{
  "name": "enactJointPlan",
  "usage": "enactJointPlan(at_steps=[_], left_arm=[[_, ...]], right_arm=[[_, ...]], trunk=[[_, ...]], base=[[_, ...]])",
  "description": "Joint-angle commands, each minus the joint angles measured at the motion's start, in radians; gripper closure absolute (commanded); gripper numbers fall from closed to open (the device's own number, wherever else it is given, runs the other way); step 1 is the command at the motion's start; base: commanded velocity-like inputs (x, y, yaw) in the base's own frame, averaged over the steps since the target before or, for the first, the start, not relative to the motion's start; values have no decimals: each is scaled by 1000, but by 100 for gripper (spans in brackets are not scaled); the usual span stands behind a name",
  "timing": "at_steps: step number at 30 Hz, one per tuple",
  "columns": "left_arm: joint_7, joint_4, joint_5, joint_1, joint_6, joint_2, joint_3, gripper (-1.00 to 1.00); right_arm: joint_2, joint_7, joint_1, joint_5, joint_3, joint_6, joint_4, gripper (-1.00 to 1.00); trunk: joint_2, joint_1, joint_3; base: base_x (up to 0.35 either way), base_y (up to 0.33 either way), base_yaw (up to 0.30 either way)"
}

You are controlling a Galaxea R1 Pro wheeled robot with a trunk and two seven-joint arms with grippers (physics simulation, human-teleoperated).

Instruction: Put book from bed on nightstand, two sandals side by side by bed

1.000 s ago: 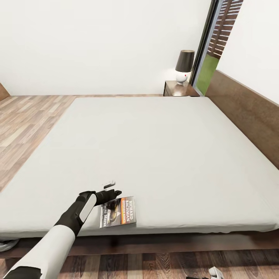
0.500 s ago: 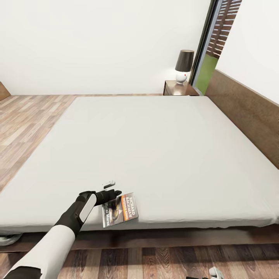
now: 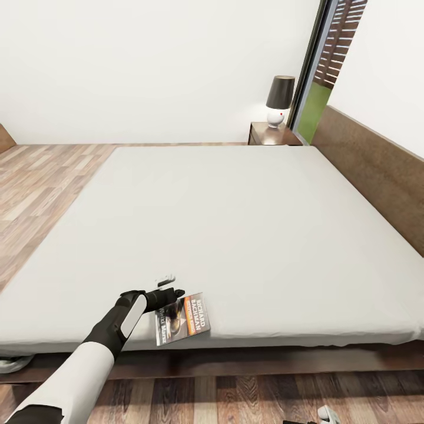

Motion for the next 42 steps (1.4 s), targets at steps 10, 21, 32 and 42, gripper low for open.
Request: enactJointPlan(at_steps=[10, 21, 32, 42], left_arm=[[1, 0, -3, 0, 6, 0, 0, -100], [1, 0, -3, 0, 4, 0, 0, -100], [2, 0, -3, 0, 1, 0, 0, -100], [2, 0, -3, 0, 1, 0, 0, -100]], right_arm=[[-1, 3, 0, -7, -1, 9, 0, -100], [-1, 3, 0, -7, -1, 9, 0, -100], [-1, 2, 0, -7, -1, 9, 0, -100], [-1, 2, 0, -7, -1, 9, 0, -100]], trunk=[[0, 0, -1], [0, 0, -1], [0, 0, -1], [0, 0, -1]], base=[[-3, 0, 0], [-5, 0, 0], [-100, 0, 0], [-3, 0, 0]])
